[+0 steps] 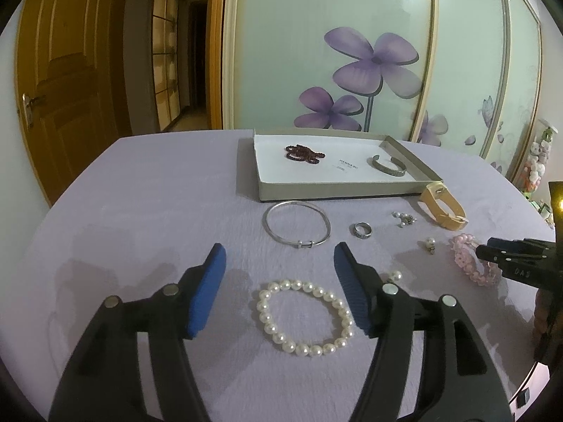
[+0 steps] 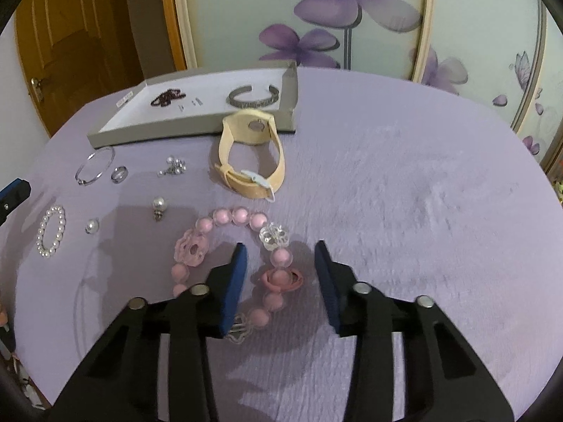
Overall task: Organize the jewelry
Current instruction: 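Grasp the pink bead bracelet with the right tool while the left tool approaches the pearl bracelet, then grasp the pearl bracelet with the left tool while the right tool holds the pink bracelet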
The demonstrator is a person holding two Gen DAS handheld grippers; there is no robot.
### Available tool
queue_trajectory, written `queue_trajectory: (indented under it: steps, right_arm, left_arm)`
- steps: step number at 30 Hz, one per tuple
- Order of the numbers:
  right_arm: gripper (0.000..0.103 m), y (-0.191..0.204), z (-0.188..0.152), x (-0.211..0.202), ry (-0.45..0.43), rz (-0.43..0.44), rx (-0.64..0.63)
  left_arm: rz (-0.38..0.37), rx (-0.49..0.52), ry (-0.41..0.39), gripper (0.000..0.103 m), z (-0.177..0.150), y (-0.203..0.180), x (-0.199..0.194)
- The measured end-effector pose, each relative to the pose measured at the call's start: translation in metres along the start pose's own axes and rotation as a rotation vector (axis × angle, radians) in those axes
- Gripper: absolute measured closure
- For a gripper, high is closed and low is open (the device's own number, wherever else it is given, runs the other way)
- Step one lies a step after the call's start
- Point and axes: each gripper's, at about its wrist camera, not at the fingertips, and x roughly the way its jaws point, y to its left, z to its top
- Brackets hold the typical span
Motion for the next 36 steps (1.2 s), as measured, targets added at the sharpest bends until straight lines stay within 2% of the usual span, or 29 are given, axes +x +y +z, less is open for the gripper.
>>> queue_trajectory:
  steps: [2,13,16,21,27,33,36]
  right_arm:
    - [0.079,0.0,-0.001,-0.001,0.0,-0.006,-0.001]
    - [0.079,-0.007,-0.018,-0.02,-0.022,0.043,0.004]
    - [0.079,-0.008,-0.02,-0.023,-0.03,0.057,0.009]
    - [0.079,-0.008,-0.02,-0.029,-0.048,0.073,0.009]
    - [0.079,-0.008,-0.019,-0.033,-0.057,0.084,0.007]
    - [0.079,-0.009,-0.02,-0.034,-0.061,0.093,0.009]
    - [0.079,-0.009,-0.02,-0.034,-0.061,0.096,0.012]
  left_arm:
    - [-0.002,0.003,0.011,0.037,0.0,-0.002,0.004]
    - [0.015,0.032,0.113,0.036,-0.005,-0.01,0.022]
    - [0.02,0.051,0.145,0.029,-0.008,-0.016,0.026]
    - [0.048,0.055,0.19,0.029,-0.008,-0.018,0.035]
    - [0.076,0.025,0.195,0.029,-0.01,-0.007,0.035]
    - [0.094,0.028,0.206,0.041,-0.01,0.003,0.034]
    - [0.105,0.032,0.224,0.052,-0.011,0.008,0.038]
